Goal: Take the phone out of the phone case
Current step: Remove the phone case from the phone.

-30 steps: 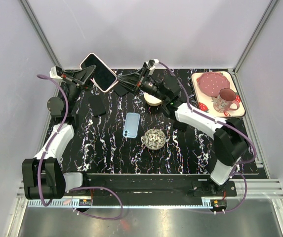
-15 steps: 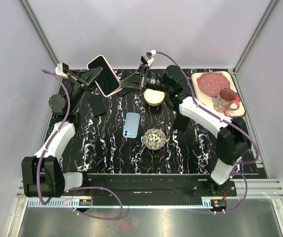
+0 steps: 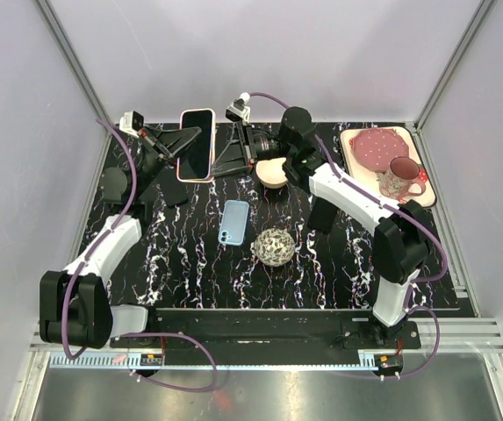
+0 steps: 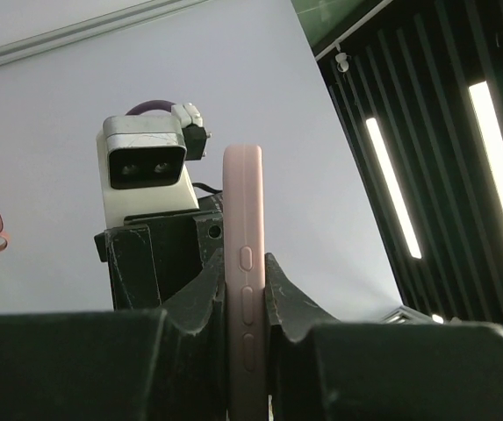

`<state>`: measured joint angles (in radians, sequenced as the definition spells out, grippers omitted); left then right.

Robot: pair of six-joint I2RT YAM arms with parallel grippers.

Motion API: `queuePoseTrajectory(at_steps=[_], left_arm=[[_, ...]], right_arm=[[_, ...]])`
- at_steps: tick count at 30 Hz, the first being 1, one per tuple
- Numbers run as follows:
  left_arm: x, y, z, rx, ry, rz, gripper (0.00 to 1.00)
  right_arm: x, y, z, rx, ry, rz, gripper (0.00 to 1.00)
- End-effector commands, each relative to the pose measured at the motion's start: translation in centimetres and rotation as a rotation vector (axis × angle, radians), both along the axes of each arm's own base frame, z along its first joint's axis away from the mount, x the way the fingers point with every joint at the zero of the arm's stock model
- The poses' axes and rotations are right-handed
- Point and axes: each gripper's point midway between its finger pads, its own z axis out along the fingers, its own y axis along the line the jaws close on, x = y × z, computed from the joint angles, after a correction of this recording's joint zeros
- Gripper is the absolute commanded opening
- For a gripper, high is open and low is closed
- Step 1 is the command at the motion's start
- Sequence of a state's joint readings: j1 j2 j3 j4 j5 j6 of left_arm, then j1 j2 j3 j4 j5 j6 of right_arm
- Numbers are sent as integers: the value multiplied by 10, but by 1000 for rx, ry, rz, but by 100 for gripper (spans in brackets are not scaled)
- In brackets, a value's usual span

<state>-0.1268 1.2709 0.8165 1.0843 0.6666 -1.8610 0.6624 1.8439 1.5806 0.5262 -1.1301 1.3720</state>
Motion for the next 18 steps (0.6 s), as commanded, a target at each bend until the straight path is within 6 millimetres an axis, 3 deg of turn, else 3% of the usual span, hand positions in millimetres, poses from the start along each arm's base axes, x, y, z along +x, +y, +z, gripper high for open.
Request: queuePoseTrajectory(at_steps=[1,5,8,9,14,18], left_arm=[[-112,-42,34,60,-322,-271,0],[-111,-41,20,79,-286,-239,0],[-109,-40,12,114,-266,-186,0],[-101,-41,4,147,-234,-152,0],[-102,-36,4,210,-233,-58,0],[-98,-34,-5,241,-204,-23,0]], right_arm=[[60,46,-41,-85,184,-275,32],[82,48,-45,-104,222,-350,29],[104,37,-47,-128,232,-460,29],[105,33,-44,-130,216,-482,29],[118,17,-40,-149,206,-601,29],[116,11,-44,-135,226,-625,31]])
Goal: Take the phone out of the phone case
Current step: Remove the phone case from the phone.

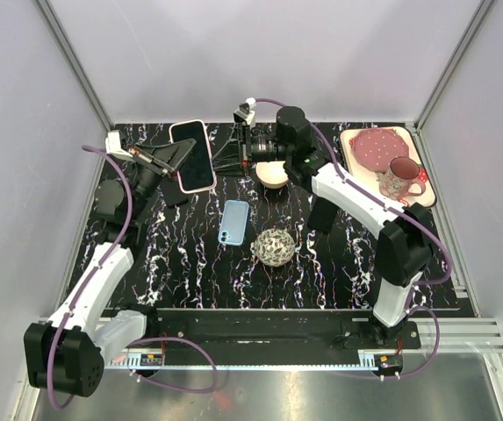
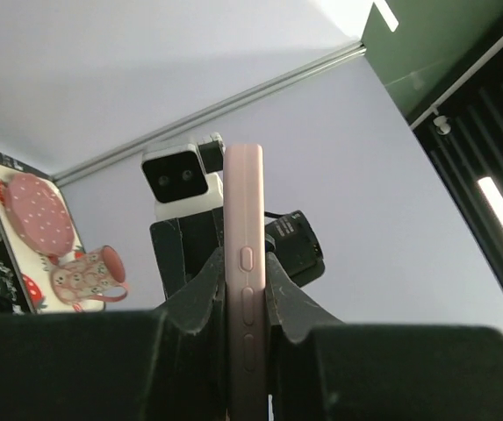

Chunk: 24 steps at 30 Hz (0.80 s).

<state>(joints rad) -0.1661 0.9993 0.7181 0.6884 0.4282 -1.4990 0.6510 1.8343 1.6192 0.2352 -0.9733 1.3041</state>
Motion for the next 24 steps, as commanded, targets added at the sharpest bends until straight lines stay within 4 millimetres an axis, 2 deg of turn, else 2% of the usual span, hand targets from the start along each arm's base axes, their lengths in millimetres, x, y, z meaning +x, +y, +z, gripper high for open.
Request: queuePoseTrajectory(at_steps=[1,11,17,19,20,22,24], left_arm=[[-90,-52,16,122,-164,-353,0],[-84,-53,6,73,-123,-362,0],[-86,-52,12,48,-116,-372,0],[-88,-52,13,45,-118,-384,0],[-89,-53,12,47,-113,-395,0],[-91,-53,10,47,-114,-403,0],[-92,-53,5,45,-107,-409,0]], right_arm=[[79,6,-27,-31,65,-428,31],[51,42,-22,76,63,-286,33],[46,47,-9,115,22,-239,30],[46,47,-8,100,-11,-233,26],[45,46,-4,102,-45,-235,14],[45,44,-5,88,-55,-241,0],[45,40,-9,80,-54,-252,0]])
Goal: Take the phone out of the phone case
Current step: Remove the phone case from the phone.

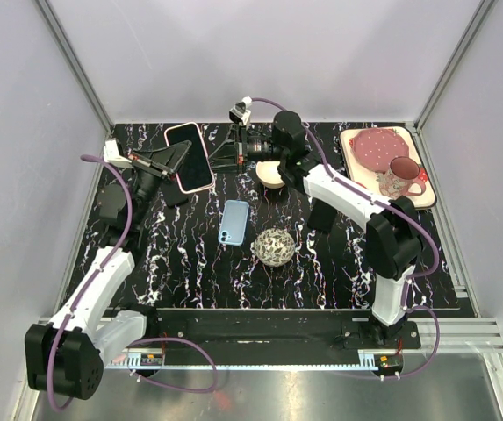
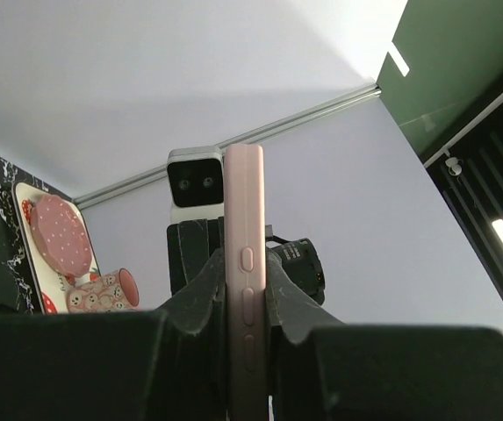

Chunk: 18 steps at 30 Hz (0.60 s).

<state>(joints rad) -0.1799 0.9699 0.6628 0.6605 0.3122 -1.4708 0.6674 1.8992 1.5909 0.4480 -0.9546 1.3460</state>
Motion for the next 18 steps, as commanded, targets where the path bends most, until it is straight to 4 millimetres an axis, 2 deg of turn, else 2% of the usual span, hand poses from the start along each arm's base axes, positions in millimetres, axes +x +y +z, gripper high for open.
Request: queuePoseTrajectory(at_steps=[1,6,8,9,10,12,13,14,16,18], left_arm=[[-101,-64,22,50,-149,-513,0],[-94,-67,1,95,-82,-496,0],[-90,-68,-6,127,-59,-485,16],[-89,-68,-9,145,-53,-483,25],[-86,-70,-17,166,-11,-487,43],[-84,-71,-15,224,-32,-474,59],[-81,-70,-23,244,9,-466,70],[-79,-68,-19,277,-13,-444,86],[-76,-65,-25,314,24,-426,98],[-74,-62,-23,344,8,-404,99]], right_arm=[[37,25,0,16,9,-254,0],[48,4,-11,24,58,-315,0],[52,-7,-16,-1,56,-355,0],[60,-15,-17,-13,52,-396,0],[59,-22,-20,-45,57,-415,0],[66,-32,-25,-92,22,-472,0],[67,-40,-28,-124,26,-495,0],[70,-45,-30,-146,-3,-514,0],[73,-54,-32,-187,-12,-553,0],[73,-57,-32,-200,-27,-560,0]])
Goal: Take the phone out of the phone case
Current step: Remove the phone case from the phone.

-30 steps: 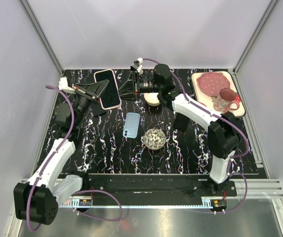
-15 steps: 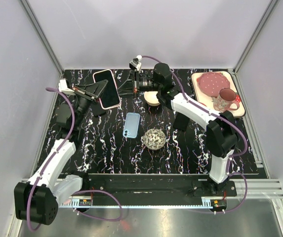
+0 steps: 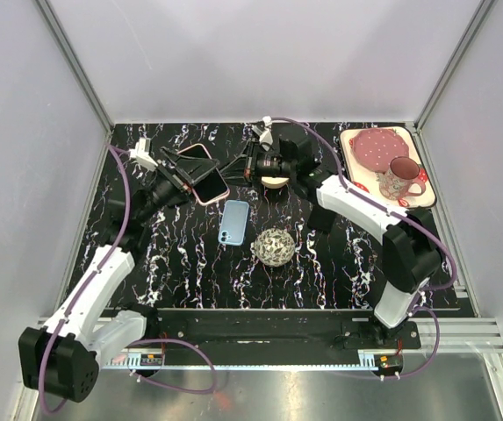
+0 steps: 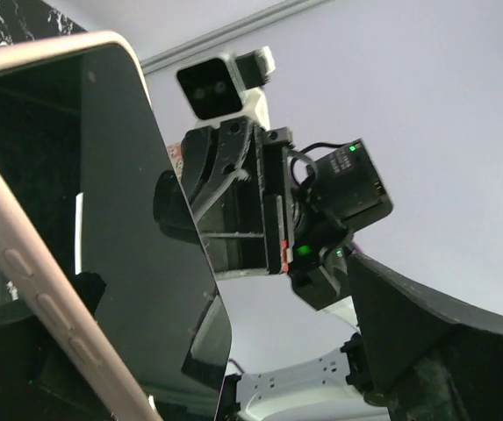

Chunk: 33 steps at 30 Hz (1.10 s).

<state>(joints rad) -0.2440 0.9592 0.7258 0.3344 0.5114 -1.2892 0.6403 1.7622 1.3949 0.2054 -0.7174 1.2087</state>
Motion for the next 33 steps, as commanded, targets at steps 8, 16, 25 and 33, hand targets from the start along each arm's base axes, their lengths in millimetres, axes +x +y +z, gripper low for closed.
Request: queuePoseTrajectory(at_steps=[8,16,25,33], left_arm=[[-34,12,3,121,-39,-137,99],[-23,48,0,146,-28,-56,99],[1,97,-13,325,120,117,99],[0,136,-54,340,292,229,99]], right_arm=[[49,-38,37,-46,-179,-307,0],[54,-37,32,-112,-214,-302,0],[20,3,-15,-503,-345,-258,0],[9,32,-82,-713,-384,-250,0]])
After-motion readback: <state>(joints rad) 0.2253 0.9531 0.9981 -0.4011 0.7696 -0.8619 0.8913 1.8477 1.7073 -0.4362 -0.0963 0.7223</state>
